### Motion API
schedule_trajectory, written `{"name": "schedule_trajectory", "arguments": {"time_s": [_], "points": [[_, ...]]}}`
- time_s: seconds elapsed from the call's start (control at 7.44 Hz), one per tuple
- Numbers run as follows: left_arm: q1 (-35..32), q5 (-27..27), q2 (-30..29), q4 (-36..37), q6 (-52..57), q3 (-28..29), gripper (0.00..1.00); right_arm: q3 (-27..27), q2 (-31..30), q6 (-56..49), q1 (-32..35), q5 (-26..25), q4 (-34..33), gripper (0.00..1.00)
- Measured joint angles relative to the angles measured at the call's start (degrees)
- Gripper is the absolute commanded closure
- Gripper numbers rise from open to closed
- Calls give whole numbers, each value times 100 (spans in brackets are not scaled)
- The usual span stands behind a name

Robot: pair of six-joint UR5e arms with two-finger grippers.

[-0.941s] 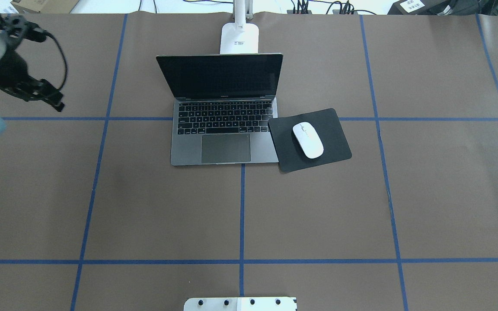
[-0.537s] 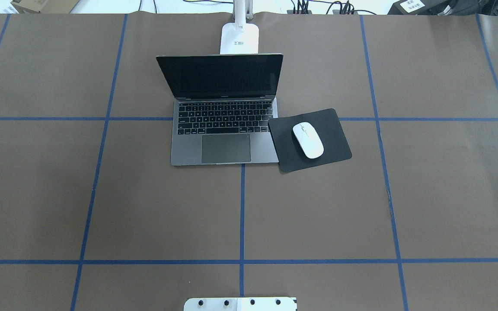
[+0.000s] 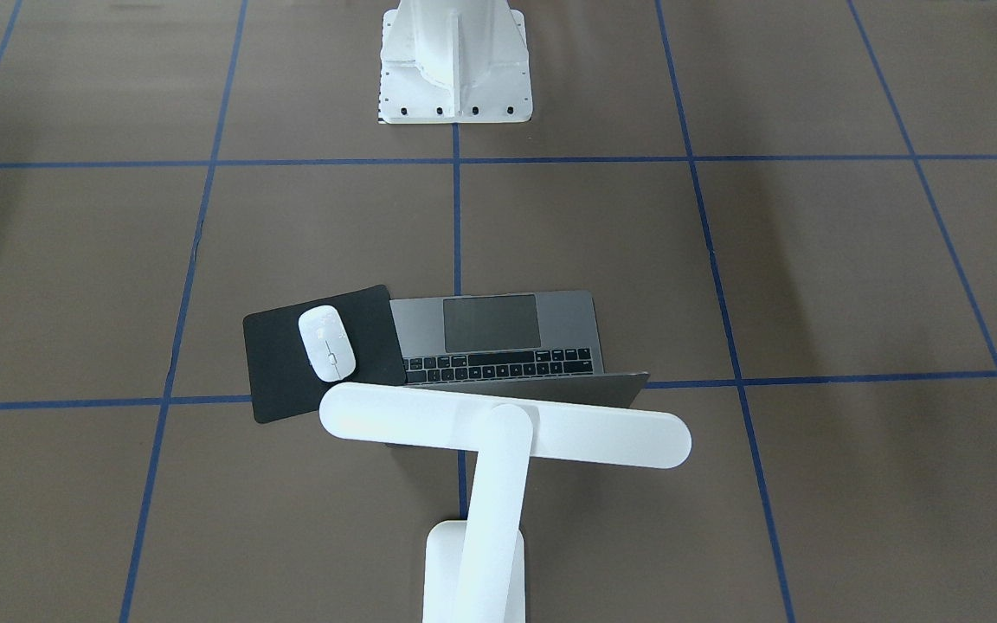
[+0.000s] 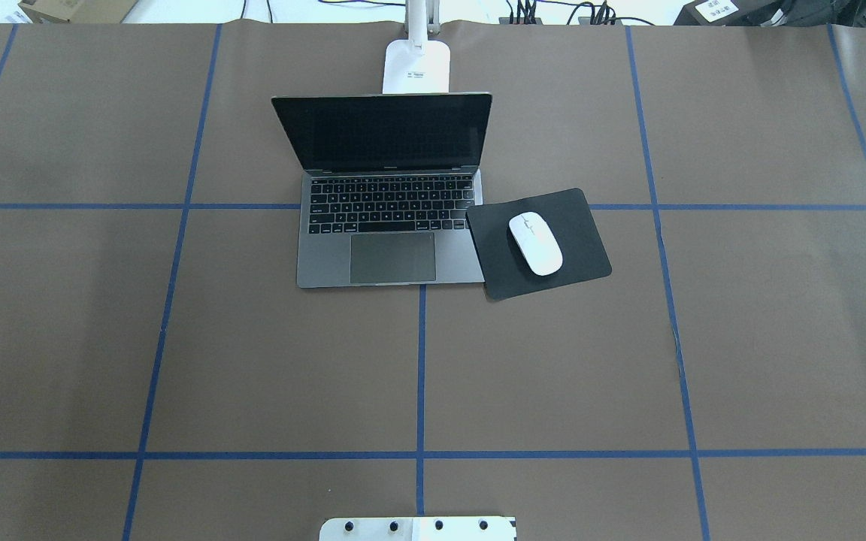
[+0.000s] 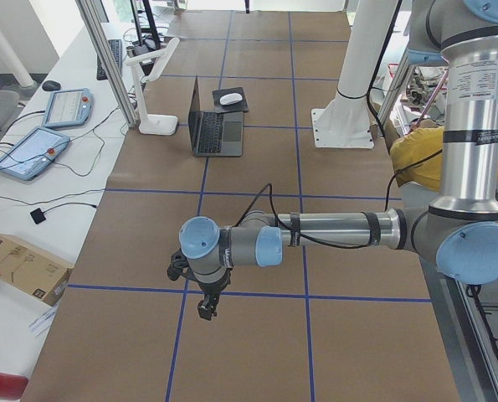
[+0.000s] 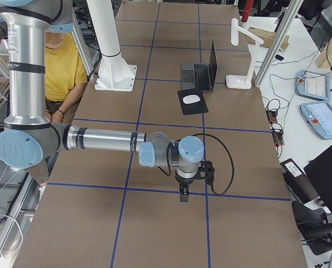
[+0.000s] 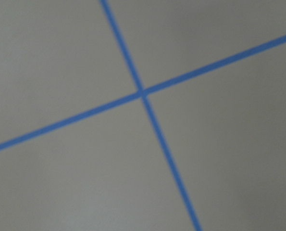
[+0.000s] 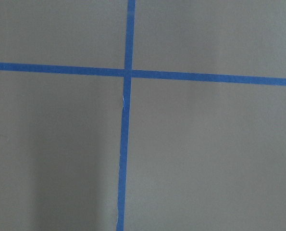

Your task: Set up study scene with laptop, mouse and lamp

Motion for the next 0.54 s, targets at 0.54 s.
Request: {"name": "schedule_trajectory", "arguments": {"time_s": [0.54], "points": [[-318,-687,74,-60,70,-201,0,16,53,43,-3,6,0,0]]}}
